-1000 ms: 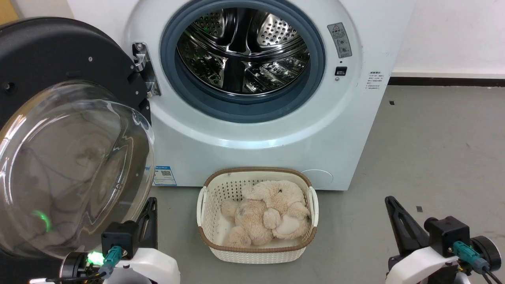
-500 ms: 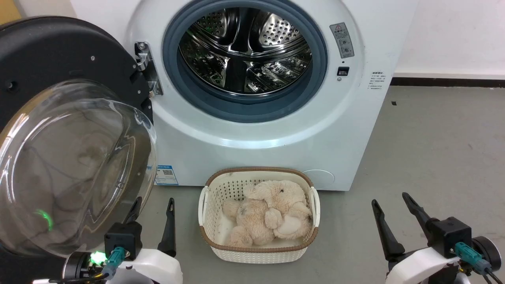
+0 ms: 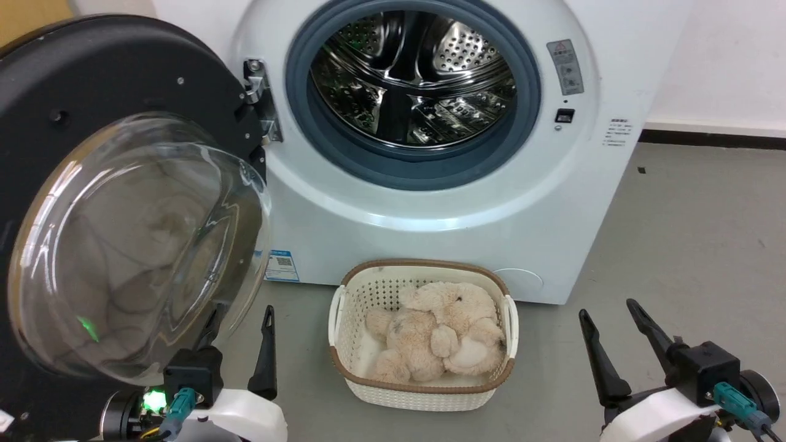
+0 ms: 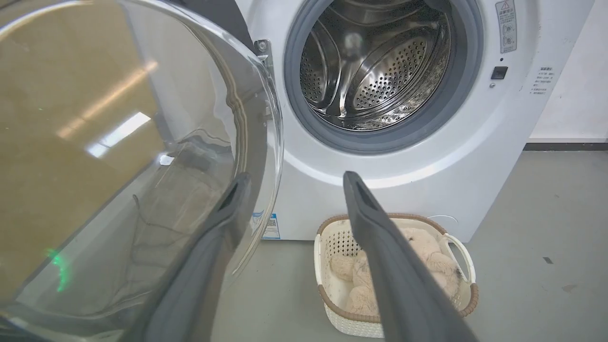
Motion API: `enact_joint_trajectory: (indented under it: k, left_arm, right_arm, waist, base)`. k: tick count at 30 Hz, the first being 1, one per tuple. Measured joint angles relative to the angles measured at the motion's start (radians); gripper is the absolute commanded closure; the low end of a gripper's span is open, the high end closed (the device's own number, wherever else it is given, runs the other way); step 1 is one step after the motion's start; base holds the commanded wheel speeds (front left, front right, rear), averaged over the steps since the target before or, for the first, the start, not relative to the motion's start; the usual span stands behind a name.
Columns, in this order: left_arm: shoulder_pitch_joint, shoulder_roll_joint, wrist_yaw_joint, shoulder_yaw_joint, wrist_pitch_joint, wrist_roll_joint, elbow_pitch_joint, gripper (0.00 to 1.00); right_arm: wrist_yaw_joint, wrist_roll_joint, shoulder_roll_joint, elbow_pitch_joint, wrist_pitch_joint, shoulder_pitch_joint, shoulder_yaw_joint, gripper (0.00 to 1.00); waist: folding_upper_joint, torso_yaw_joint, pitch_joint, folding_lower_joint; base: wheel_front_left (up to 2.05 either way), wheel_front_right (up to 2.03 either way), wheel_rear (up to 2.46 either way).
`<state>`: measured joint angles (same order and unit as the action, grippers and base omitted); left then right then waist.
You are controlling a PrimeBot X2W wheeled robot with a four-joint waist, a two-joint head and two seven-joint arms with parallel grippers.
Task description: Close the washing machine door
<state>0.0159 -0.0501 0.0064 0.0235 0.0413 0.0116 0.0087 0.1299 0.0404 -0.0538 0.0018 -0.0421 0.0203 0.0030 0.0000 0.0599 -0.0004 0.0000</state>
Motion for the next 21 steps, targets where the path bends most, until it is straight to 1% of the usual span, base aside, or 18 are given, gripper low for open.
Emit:
enact_joint_trajectory:
  k: [12, 21]
  left_arm:
    - [0.001, 0.0, 0.008, 0.003, 0.023, 0.001, -0.001, 0.0]
    - [0.012, 0.0, 0.019, -0.004, 0.044, 0.011, -0.016, 0.0]
  right_arm:
    - [0.0, 0.026, 0.0, -0.003, -0.023, 0.011, 0.011, 0.0]
    - [0.0, 0.047, -0.007, 0.004, -0.041, 0.01, 0.04, 0.0]
  waist:
    - [0.0, 0.079, -0.006, 0.0]
    - [0.0, 0.121, -0.004, 0.0]
  base:
    - [0.0, 0.0, 0.0]
    - [0.0, 0.0, 0.0]
